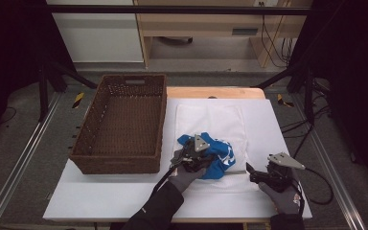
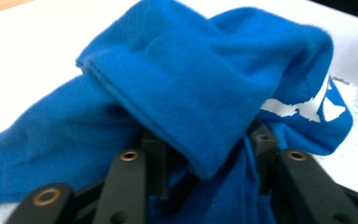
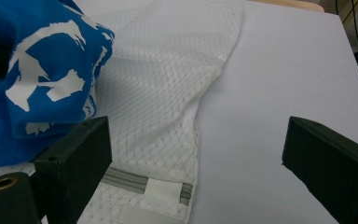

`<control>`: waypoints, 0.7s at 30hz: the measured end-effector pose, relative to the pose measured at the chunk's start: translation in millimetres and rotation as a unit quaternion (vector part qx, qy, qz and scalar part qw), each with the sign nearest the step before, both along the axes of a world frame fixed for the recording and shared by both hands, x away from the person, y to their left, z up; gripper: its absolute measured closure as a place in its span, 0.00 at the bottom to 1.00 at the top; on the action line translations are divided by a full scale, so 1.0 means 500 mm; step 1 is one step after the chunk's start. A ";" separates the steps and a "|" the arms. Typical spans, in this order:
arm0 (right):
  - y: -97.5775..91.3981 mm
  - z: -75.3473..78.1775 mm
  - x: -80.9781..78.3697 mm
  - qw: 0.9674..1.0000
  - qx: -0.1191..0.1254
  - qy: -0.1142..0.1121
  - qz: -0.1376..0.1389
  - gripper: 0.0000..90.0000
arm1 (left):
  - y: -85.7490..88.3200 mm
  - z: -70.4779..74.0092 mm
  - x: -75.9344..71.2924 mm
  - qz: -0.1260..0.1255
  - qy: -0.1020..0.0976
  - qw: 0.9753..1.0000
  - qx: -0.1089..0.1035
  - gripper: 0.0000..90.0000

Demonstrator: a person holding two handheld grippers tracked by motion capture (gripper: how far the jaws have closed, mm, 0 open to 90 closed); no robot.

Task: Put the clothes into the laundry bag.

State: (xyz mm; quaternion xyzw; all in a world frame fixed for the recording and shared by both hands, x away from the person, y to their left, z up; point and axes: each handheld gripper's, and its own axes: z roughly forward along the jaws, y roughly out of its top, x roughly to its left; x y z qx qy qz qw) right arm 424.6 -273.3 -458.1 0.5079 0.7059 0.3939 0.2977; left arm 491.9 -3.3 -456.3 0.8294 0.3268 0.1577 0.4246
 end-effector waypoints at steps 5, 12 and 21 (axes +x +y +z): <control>-0.001 0.002 -0.001 1.000 0.002 0.000 0.000 0.09 | 0.002 0.004 -0.003 -0.003 0.007 1.000 0.007 0.49; 0.002 0.008 -0.002 1.000 0.002 -0.009 0.001 0.09 | 0.034 0.052 -0.025 -0.007 -0.010 1.000 -0.013 0.31; 0.016 0.030 -0.007 1.000 0.011 -0.020 0.012 0.09 | 0.087 0.096 -0.058 -0.004 -0.027 0.999 -0.017 0.36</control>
